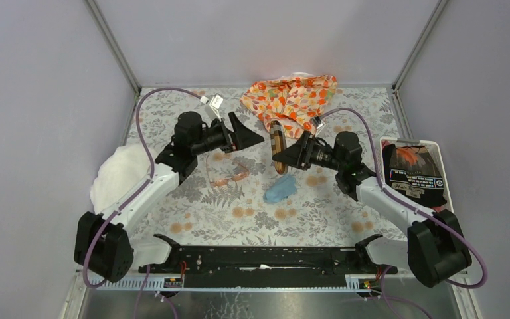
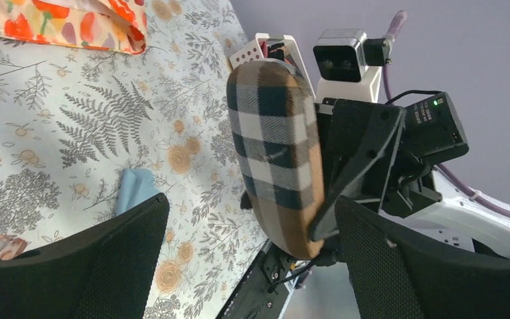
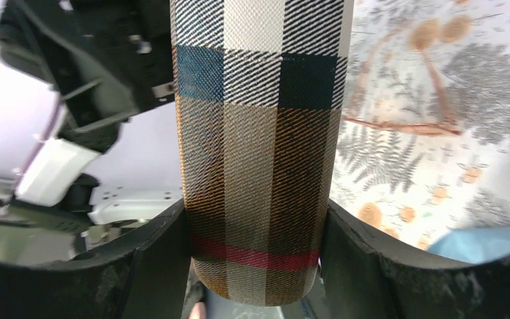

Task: Organize the sunglasses
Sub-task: Open the sunglasses case.

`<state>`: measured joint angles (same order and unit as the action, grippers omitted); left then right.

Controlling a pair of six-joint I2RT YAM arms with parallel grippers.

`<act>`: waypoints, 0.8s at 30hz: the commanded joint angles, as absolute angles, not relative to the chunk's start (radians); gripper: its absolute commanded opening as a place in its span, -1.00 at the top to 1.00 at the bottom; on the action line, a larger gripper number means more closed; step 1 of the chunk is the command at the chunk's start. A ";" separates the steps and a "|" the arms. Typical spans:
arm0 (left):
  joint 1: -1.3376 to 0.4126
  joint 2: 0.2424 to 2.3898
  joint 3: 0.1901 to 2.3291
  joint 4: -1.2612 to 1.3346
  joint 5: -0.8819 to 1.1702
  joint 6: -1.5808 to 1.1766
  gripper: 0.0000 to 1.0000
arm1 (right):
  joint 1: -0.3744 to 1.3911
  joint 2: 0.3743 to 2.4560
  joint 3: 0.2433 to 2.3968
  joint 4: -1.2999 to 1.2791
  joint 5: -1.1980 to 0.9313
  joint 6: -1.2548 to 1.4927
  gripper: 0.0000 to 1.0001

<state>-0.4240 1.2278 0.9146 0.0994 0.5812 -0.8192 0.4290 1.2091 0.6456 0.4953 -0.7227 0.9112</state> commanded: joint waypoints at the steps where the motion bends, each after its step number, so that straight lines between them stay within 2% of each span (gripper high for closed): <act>1: -0.413 1.292 0.910 0.252 0.713 -0.858 -0.97 | 0.426 1.251 0.607 0.852 -0.858 1.152 0.15; 11: -0.414 1.353 0.903 0.402 0.886 -0.929 -0.97 | 0.426 1.332 0.562 1.115 -0.954 1.326 0.16; 19: -0.414 1.387 0.848 0.580 0.904 -1.059 -0.97 | 0.426 1.450 0.543 1.468 -0.998 1.546 0.18; 24: -0.424 1.424 0.833 0.657 0.904 -1.125 -0.97 | 0.426 1.491 0.530 1.563 -0.997 1.599 0.21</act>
